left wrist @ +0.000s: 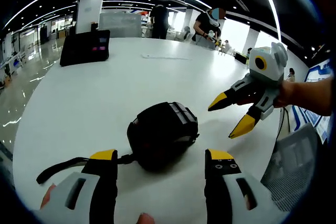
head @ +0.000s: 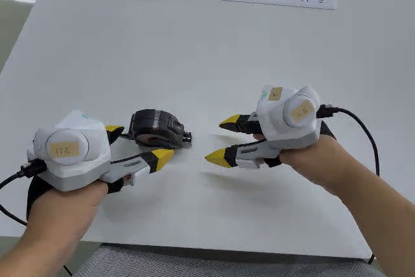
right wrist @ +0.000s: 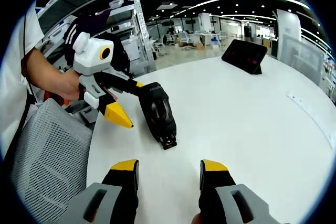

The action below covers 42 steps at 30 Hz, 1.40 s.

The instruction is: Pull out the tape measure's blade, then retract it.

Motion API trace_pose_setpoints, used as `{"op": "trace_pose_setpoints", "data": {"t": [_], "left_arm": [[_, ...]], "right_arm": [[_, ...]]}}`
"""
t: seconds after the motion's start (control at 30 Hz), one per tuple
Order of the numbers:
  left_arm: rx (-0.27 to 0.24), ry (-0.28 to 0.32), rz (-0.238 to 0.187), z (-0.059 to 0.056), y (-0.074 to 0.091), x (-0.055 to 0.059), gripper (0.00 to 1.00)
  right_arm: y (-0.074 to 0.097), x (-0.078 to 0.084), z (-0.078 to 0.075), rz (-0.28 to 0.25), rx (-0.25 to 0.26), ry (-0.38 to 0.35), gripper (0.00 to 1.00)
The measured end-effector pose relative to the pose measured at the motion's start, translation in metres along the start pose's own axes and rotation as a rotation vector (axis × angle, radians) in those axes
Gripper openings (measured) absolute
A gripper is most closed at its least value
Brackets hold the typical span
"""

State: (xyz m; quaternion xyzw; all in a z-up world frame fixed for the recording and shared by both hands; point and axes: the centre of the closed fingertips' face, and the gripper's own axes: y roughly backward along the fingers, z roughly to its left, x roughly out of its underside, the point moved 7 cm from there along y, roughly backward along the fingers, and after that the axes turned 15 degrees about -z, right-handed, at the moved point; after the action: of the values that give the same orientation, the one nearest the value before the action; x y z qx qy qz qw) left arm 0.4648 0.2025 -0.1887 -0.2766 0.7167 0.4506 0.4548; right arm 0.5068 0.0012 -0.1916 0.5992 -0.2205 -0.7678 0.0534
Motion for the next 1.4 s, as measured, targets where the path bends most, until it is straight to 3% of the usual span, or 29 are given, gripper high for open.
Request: {"op": "trace_pose_setpoints", "data": {"t": [0.63, 1.0, 1.4], "left_arm": [[0.089, -0.057, 0.016, -0.006, 0.013, -0.002, 0.69], [0.122, -0.086, 0.018, 0.000, 0.016, -0.009, 0.74], [0.152, -0.106, 0.038, 0.004, 0.024, -0.009, 0.81]], "right_arm": [[0.043, -0.006, -0.003, -0.065, 0.126, -0.013, 0.61], [0.063, -0.004, -0.002, -0.063, 0.184, 0.000, 0.68], [0.086, 0.004, 0.002, -0.054, 0.219, 0.016, 0.73]]}}
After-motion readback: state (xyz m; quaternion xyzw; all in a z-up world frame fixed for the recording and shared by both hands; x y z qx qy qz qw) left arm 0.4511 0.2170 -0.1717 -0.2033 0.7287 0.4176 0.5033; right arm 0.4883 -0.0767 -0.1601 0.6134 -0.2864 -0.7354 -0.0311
